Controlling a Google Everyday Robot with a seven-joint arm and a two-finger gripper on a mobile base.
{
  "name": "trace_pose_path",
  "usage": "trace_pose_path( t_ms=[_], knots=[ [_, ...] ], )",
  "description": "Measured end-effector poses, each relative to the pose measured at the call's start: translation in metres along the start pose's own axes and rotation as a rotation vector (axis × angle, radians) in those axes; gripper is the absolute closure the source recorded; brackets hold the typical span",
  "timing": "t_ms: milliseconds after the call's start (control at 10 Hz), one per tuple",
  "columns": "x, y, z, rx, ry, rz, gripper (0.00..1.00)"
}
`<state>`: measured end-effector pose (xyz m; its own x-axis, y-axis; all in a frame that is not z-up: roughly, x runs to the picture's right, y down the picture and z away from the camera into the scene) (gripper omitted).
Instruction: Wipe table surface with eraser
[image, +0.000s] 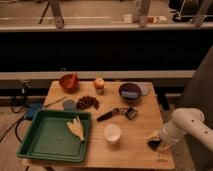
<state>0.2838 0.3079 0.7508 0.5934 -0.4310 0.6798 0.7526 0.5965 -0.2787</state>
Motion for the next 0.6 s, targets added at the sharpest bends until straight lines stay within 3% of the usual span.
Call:
trace_pose_path(
  t_ms=[300, 600],
  knots=[
    [-0.020, 0.021, -0.007, 0.006, 0.000, 0.008, 1.00],
    [-0.051, 0.032, -0.003, 0.002, -0.030, -0.026, 1.00]
  ],
)
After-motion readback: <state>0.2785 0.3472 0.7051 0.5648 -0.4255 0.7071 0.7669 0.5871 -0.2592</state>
